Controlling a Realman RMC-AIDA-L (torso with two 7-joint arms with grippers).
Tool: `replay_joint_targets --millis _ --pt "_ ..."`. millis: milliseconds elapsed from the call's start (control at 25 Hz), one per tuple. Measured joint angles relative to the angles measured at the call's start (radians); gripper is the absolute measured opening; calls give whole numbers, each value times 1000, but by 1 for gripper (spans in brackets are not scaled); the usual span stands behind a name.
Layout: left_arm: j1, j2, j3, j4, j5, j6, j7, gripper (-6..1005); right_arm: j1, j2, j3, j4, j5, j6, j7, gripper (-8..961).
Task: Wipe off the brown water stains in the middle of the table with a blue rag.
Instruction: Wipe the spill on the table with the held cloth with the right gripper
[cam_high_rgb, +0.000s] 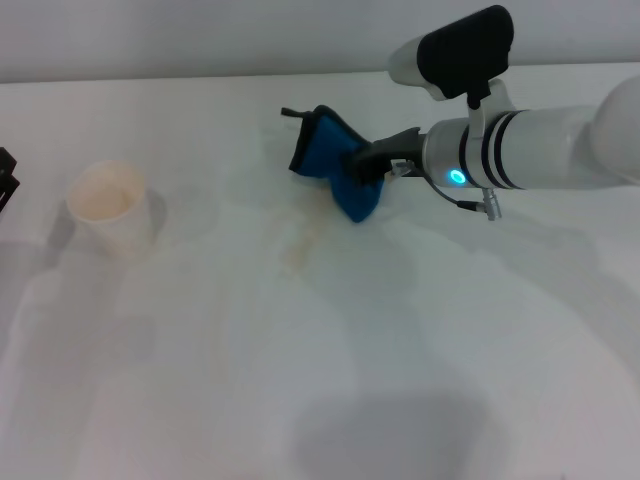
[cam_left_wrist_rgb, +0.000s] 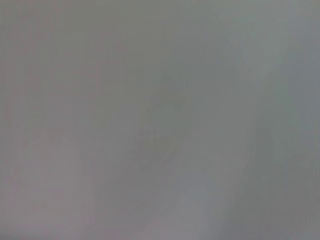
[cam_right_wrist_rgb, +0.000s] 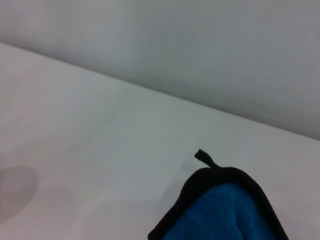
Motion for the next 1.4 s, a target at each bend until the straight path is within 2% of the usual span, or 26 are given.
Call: replay_joint_targets --millis 160,400,560,1160,1400 --pt "1 0 0 0 0 0 0 887 -2 0 -14 27 8 34 0 73" --pt "0 0 -3 0 -3 0 0 888 3 0 -99 51 64 44 0 74" --pt "-2 -1 -3 0 -4 0 0 888 -1 0 -164 23 111 33 0 74" --pt "-4 -1 -6 0 -8 0 0 888 -8 -4 -373 -159 119 -207 -4 74" --pt "-12 0 -6 2 -8 9 0 887 2 -4 -405 -193 119 -306 -7 74"
